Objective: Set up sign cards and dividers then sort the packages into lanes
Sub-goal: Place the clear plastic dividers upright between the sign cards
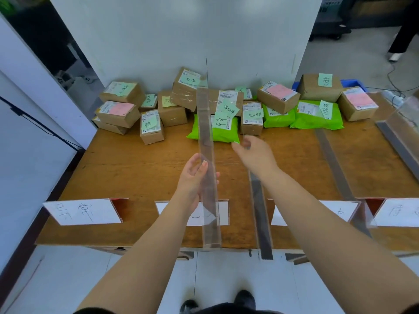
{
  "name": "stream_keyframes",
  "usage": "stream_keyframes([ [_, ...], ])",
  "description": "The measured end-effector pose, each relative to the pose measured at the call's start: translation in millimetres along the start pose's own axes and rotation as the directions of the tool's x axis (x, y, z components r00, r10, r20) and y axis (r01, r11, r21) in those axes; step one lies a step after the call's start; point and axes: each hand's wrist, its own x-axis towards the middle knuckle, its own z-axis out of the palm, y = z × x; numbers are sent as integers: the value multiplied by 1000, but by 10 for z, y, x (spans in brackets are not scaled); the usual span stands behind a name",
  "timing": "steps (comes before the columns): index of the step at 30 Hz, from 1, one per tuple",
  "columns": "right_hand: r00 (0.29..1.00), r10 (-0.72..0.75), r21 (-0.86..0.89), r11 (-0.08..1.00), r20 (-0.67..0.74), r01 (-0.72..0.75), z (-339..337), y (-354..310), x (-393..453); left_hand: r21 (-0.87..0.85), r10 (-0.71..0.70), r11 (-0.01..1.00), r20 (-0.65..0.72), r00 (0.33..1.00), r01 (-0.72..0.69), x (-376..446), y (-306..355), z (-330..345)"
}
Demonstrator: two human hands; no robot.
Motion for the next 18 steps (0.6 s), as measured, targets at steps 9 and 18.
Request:
stream_keyframes([
  [9,980,-179,158,974,81,165,452,-1278,-224,172,80,982,-2,997,-78,-90,394,-669],
  [18,983,-182,-41,982,29,184,1433,-1755,-144,507,211,843,-5,978,-179,-52,718,-1682],
])
